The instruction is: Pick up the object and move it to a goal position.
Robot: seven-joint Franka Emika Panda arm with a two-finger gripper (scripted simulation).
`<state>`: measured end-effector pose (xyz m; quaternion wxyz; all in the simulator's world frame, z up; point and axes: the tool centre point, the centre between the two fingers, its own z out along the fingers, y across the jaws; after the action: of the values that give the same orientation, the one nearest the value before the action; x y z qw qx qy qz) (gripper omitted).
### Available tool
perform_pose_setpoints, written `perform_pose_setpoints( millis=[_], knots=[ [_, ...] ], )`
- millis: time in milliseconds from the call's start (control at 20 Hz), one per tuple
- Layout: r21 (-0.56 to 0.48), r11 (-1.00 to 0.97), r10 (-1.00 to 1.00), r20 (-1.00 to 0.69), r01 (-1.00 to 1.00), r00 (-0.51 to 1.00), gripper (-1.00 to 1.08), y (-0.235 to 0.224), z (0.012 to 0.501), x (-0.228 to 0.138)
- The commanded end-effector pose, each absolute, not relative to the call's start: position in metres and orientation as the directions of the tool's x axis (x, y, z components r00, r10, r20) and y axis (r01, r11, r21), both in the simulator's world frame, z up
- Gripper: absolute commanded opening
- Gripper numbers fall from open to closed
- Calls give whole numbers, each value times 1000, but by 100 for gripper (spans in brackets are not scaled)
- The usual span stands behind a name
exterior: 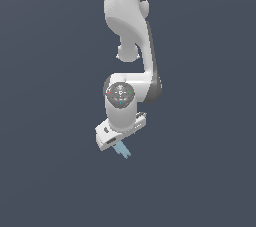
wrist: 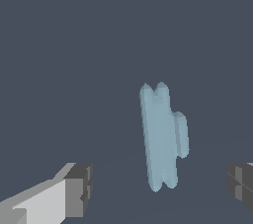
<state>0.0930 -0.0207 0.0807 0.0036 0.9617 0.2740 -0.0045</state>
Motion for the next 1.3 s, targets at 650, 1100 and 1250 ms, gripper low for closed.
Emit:
perform_pose_setpoints(
  millis=[650,1100,1250],
  knots=[
    [0,-794,607,-1,607,794,100,-38,59,108],
    [0,-793,609,0,609,793,100,-38,22,107],
    [0,-792,610,0,610,792,100,-38,11,107]
  ],
)
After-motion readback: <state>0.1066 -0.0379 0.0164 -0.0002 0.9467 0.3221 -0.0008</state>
